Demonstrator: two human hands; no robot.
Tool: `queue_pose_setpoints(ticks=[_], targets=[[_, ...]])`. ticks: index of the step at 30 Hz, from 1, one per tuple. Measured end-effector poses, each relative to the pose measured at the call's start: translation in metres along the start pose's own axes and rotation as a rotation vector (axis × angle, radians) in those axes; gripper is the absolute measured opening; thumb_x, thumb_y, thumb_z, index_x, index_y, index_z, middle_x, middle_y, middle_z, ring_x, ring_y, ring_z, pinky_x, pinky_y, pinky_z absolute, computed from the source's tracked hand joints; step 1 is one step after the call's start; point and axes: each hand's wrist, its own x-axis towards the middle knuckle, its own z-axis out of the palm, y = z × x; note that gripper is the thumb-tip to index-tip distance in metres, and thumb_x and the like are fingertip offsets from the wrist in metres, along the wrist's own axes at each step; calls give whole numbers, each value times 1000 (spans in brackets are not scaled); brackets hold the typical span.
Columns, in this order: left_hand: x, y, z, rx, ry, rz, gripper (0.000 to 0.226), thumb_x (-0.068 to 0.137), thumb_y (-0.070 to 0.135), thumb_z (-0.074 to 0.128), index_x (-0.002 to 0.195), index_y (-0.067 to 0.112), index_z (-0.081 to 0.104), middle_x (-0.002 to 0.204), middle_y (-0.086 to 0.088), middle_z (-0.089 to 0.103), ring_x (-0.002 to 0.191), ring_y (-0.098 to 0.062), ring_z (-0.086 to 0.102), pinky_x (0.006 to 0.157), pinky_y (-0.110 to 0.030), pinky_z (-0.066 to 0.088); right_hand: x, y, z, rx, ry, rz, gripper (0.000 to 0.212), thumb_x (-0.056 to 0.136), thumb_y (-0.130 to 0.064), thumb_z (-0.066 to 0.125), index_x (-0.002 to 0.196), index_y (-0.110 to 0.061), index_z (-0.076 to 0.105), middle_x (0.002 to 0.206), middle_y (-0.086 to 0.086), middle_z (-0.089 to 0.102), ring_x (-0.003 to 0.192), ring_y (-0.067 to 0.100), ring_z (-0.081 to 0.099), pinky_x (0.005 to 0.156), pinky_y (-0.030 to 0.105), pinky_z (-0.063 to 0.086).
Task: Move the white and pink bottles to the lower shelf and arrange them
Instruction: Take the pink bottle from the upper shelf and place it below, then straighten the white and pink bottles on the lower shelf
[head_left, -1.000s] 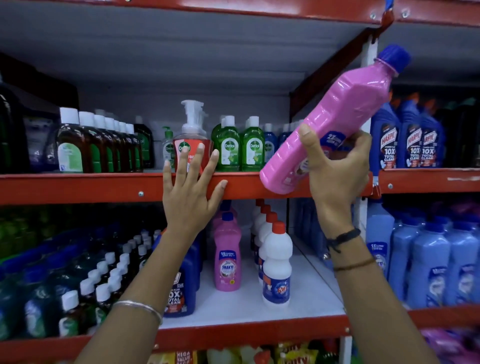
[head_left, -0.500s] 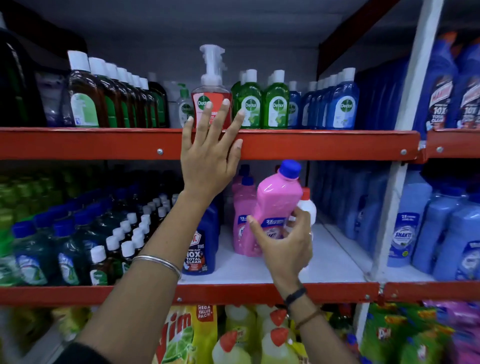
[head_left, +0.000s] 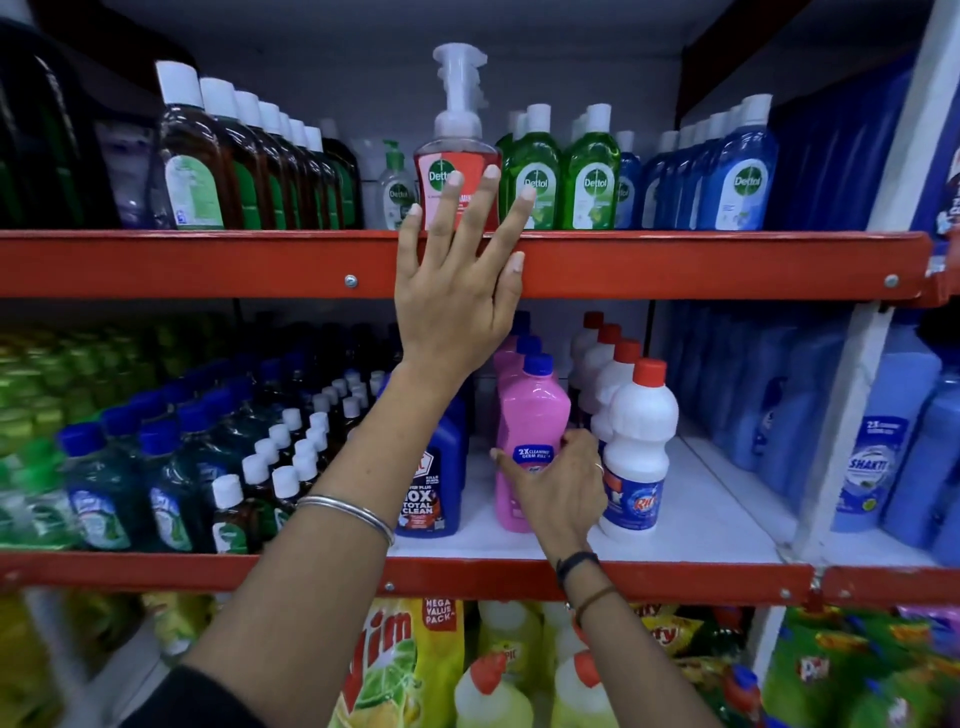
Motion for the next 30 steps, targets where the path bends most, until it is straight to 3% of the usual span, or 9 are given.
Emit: queue_pose_setpoints(ticks=[11, 14, 17, 21, 24, 27, 29, 30], targets=[[-1, 0, -1, 15, -8, 10, 45, 102, 38, 30, 145, 30, 39, 150, -1, 43, 139, -24, 37, 113, -47, 26, -4, -5, 3, -146, -16, -52, 79, 55, -71, 71, 99, -10, 46, 98, 11, 56, 89, 29, 59, 57, 30, 42], [-1, 1, -2, 9, -37, 0, 45, 102, 38, 29, 146, 30, 37, 151, -1, 41, 140, -24, 36, 114, -47, 24, -5, -5, -4, -213, -84, -72, 84, 56, -78, 64, 102, -10, 46, 102, 12, 58, 92, 30, 60, 60, 34, 47], [-1, 4, -6, 17, -81, -29, 46, 103, 39, 27, 147, 31, 34, 153, -2, 37, 142, -23, 33, 116, -47, 18, -10, -1, -20, -218, -203, -68, 87, 58, -78, 62, 111, -10, 45, 111, 10, 59, 98, 30, 61, 61, 32, 43], [-12, 20, -20, -91, -160, -165, 48, 103, 38, 29, 149, 27, 30, 158, -3, 27, 147, -24, 19, 119, -46, 10, -23, 19, -55, 42, -180, -64, 77, 68, -67, 65, 126, -19, 45, 121, -1, 59, 107, 19, 59, 76, 32, 48], [-40, 49, -33, -368, -166, -224, 48, 101, 31, 33, 147, 20, 37, 158, -6, 26, 148, -24, 13, 120, -41, 4, -24, 43, -81, 353, -66, -30, 53, 73, -65, 62, 110, -28, 54, 104, -10, 63, 93, 8, 61, 75, 32, 51], [-84, 83, -36, -594, -218, -232, 46, 101, 30, 32, 144, 16, 42, 156, -6, 30, 148, -21, 15, 121, -37, 8, -11, 68, -97, 537, 30, 60, 35, 85, -53, 55, 104, -23, 56, 100, -10, 62, 89, -2, 58, 74, 27, 50], [-113, 106, -32, -750, -317, -301, 47, 102, 33, 29, 143, 16, 44, 155, -3, 32, 147, -17, 19, 120, -29, 14, 2, 84, -101, 623, -38, 159, 29, 93, -44, 47, 108, -20, 56, 110, -4, 60, 101, 4, 56, 80, 18, 46], [-125, 118, -30, -847, -377, -397, 46, 102, 35, 29, 142, 19, 44, 155, 0, 33, 146, -13, 23, 118, -25, 17, 9, 91, -102, 649, -106, 209, 36, 95, -45, 40, 114, -19, 55, 119, 0, 58, 111, 9, 53, 88, 19, 43]])
